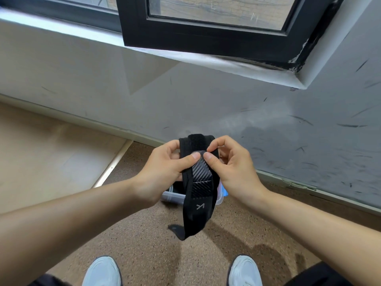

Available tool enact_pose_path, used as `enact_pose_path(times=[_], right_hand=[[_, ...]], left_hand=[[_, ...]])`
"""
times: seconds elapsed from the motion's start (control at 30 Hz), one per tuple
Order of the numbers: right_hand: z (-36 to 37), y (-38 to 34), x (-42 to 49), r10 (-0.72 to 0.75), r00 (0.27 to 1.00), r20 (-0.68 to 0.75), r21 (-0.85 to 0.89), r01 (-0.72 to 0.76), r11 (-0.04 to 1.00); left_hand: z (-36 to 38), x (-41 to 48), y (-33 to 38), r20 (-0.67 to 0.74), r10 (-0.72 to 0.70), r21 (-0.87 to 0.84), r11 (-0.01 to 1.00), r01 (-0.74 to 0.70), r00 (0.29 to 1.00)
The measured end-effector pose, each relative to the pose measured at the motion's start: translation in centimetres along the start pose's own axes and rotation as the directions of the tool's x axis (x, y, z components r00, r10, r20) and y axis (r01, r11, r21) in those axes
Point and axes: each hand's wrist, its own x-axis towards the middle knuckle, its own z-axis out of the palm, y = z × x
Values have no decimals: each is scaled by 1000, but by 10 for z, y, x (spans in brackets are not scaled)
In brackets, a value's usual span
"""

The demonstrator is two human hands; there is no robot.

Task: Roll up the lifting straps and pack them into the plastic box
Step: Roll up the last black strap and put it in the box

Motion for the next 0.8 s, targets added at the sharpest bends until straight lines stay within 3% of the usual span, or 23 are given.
enact_pose_path(times=[0.13, 0.37, 0.53, 0.7, 0.8], right_hand=[[-3, 4, 2, 2, 1000, -31, -34, -3, 999], [-5, 2, 0, 43, 994, 101, -17, -42, 999], [-13, 2, 7, 89, 986, 143, 67, -100, 993], [-32, -5, 17, 195, 941, 275, 80, -224, 971], [-42, -6, 21, 222, 874, 433, -16, -239, 971]], left_hand=[[-3, 0, -3, 92, -5, 129, 992, -7, 996], [-3, 2, -4, 3, 53, 129, 990, -53, 999], [-9, 6, 1, -19, -27, 303, 952, 32, 999], [-33, 16, 3, -139, 144, 553, 832, -44, 980], [-45, 26, 4, -75, 180, 568, 816, -107, 981]])
